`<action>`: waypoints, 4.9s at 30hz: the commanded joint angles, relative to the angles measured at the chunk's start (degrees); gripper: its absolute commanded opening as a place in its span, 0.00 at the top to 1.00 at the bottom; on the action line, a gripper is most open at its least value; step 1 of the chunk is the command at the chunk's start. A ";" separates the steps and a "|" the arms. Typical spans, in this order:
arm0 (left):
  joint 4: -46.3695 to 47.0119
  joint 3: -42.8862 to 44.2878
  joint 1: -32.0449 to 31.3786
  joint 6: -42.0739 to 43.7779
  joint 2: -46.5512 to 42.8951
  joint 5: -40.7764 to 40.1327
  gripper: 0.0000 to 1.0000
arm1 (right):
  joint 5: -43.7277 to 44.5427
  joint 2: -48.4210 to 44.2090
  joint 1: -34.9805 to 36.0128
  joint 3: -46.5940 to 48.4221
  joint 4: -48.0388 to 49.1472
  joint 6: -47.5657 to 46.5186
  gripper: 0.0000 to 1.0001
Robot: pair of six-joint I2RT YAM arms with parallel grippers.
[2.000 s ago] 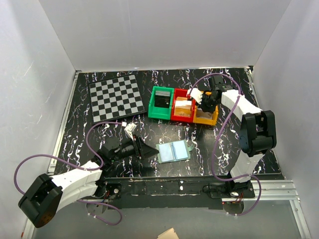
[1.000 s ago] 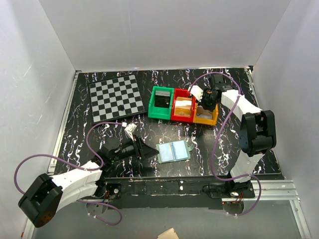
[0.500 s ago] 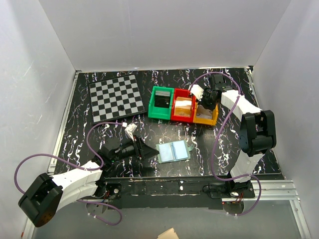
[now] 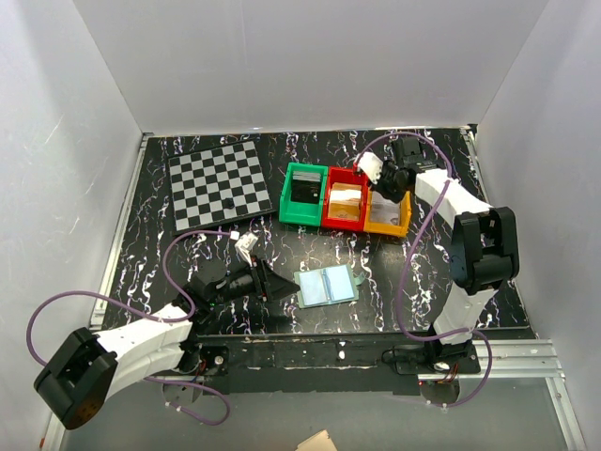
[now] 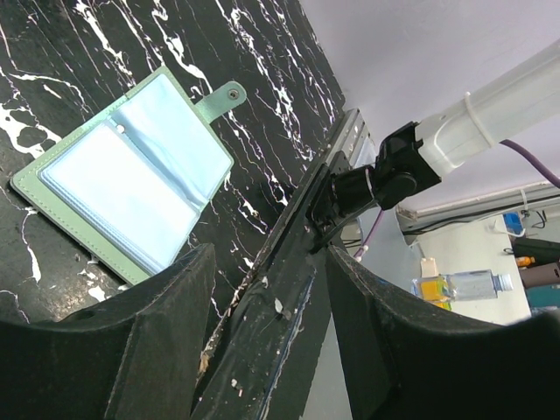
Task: Take the credit cards out of the card holder
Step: Place the credit card in the storage box, then remove the credit card from the card holder.
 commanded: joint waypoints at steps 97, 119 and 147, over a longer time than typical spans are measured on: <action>-28.03 12.88 -5.20 -1.85 1.16 -14.23 0.10 | 11.72 -37.45 27.96 -38.36 3.42 86.48 0.99; -23.63 16.84 -10.31 -6.07 14.17 -18.19 0.11 | 10.23 -40.80 30.43 -43.02 4.56 90.00 0.99; -24.51 19.74 -10.31 -3.70 21.82 -18.54 0.11 | 10.05 -37.90 30.43 -41.09 4.47 88.77 0.99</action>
